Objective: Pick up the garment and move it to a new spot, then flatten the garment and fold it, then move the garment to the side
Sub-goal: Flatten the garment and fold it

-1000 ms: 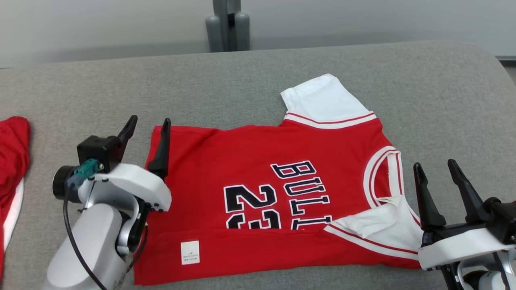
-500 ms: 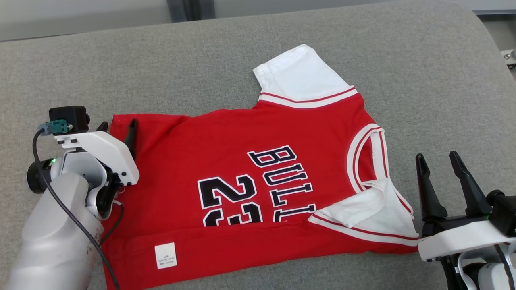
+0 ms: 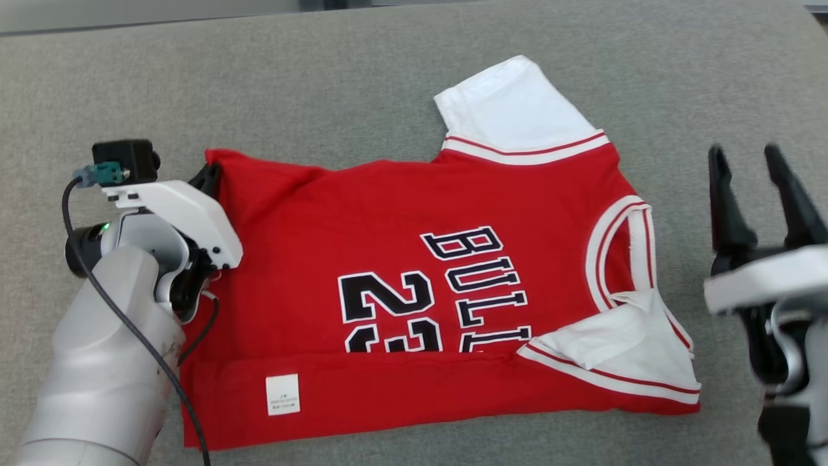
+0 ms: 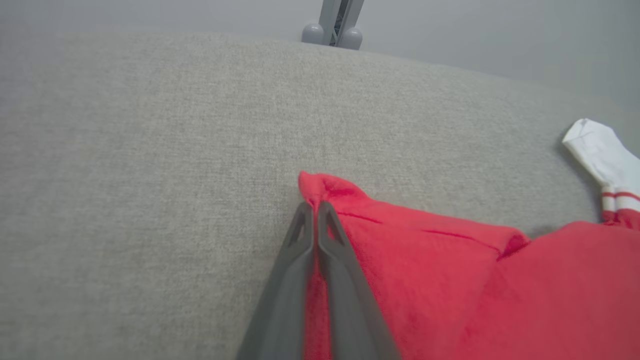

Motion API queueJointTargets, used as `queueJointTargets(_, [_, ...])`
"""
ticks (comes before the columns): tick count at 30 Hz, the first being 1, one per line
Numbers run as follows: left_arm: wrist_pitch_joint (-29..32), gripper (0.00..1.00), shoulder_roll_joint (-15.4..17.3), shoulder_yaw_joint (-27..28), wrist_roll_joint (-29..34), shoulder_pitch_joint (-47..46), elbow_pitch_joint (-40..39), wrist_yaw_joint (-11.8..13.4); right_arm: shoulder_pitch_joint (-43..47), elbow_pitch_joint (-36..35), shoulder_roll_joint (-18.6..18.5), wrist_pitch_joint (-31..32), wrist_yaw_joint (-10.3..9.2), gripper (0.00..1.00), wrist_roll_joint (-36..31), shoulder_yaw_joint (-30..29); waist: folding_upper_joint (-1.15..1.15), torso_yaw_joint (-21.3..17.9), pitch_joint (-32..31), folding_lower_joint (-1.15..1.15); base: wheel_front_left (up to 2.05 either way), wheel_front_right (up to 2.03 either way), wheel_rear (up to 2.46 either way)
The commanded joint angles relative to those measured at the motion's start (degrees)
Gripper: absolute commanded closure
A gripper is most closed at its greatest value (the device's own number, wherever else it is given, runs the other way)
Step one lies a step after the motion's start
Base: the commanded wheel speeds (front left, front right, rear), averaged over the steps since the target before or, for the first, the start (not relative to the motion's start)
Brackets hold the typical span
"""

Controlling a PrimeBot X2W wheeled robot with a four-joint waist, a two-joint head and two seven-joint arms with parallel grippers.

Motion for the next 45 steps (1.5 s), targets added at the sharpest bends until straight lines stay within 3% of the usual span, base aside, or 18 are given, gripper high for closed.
queueJointTargets(1, [-0.7,1.0,-0.4,-0.3,0.5,-2.0,-0.1,-0.1,-4.9,3.0,-1.7,1.1,0.02,0.0,0.9,0.0,0.0,1.5,1.1,0.0,0.0,0.0,0.0])
queueJointTargets(11, [-2.6,1.0,-5.0,-3.5,2.0,-7.8,-0.8,-1.4,-27.9,24.2,-8.4,5.0,0.02,0.0,4.7,6.1,0.0,9.9,6.5,0.0,0.0,0.0,0.0])
queueJointTargets(16, [-3.6,1.0,-7.0,-5.2,1.9,-9.7,-0.9,-2.0,-35.5,34.8,-11.1,10.7,0.02,0.0,7.1,10.6,0.0,13.7,8.6,0.0,0.0,0.0,0.0])
queueJointTargets(29, [-5.7,1.0,-8.5,-7.8,-0.2,-12.5,0.6,-2.8,-44.8,47.0,-13.7,17.4,0.02,0.0,10.7,20.8,0.0,16.3,11.1,0.0,0.0,0.0,0.0])
queueJointTargets(30, [-5.8,1.0,-8.5,-8.0,-0.5,-12.6,0.8,-2.8,-45.1,47.1,-13.7,17.1,0.02,0.38,11.0,21.8,0.0,16.3,11.1,0.0,0.0,0.0,0.0])
queueJointTargets(31, [-5.9,1.0,-8.6,-8.1,-0.7,-12.6,1.0,-3.0,-45.3,47.3,-13.9,16.7,0.02,0.6,11.4,22.5,0.0,16.2,11.1,0.0,0.0,0.0,0.0])
queueJointTargets(32, [-6.1,1.0,-8.6,-8.3,-1.0,-12.5,1.2,-3.0,-45.4,47.7,-14.1,16.4,0.02,1.0,11.8,23.2,0.0,16.2,11.1,0.0,0.0,0.0,0.0])
queueJointTargets(41, [-8.6,1.0,-8.2,-7.1,-3.9,-10.5,0.6,-3.6,-44.1,45.5,-17.3,8.8,0.02,1.0,18.1,25.0,0.0,15.5,9.5,0.0,0.0,0.0,0.0])
queueJointTargets(45, [-9.1,1.0,-7.4,-6.2,-5.4,-8.3,-1.7,-4.1,-40.7,40.2,-18.7,5.7,0.02,1.0,22.8,26.1,0.0,14.6,8.0,0.0,0.0,0.0,0.0])
